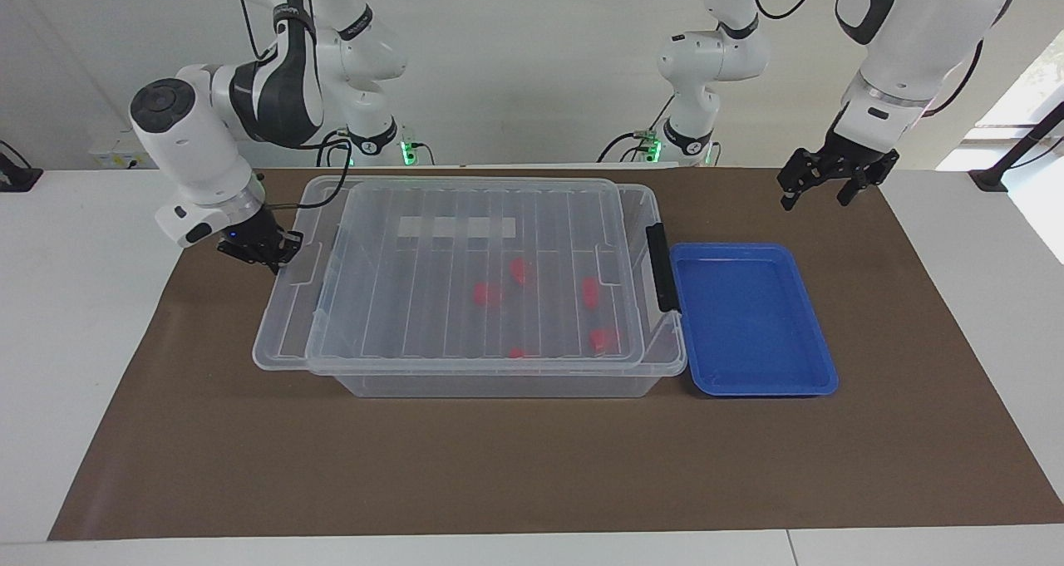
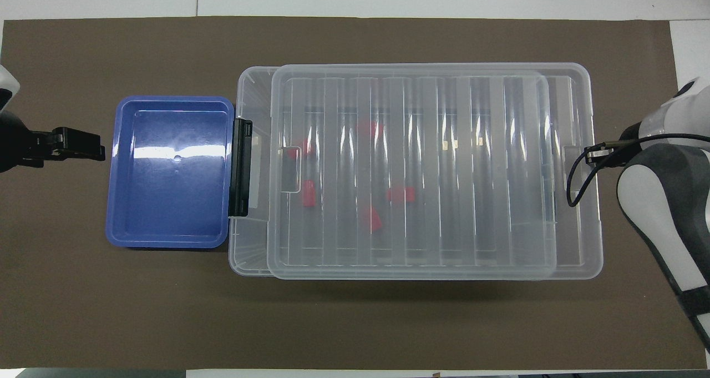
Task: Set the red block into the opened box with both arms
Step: 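Slide the clear lid back over the box with the right gripper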
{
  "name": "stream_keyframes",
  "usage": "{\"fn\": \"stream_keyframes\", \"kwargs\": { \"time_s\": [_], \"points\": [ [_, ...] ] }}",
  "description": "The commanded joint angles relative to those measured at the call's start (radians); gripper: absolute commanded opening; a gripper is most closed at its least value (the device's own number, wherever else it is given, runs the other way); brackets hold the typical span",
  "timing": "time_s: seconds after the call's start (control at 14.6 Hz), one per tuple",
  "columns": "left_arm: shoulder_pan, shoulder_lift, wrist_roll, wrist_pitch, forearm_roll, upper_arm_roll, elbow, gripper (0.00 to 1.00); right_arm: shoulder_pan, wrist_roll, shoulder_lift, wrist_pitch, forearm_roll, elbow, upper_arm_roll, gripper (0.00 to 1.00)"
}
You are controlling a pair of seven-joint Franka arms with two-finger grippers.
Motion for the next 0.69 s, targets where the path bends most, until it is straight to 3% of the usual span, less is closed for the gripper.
{"fn": "stream_keyframes", "kwargs": {
  "time_s": [0.0, 0.62],
  "points": [
    [0.014, 0.0, 0.009, -0.013, 0.004, -0.006, 0.003, 1.0, -0.007, 0.034, -0.012, 0.038, 0.01, -0.045, 0.024, 0.0],
    [0.012, 0.0, 0.009, -0.013, 0.004, -0.006, 0.003, 1.0, -0.005, 0.116, -0.011, 0.051, 0.01, -0.041, 0.075, 0.0]
  ]
}}
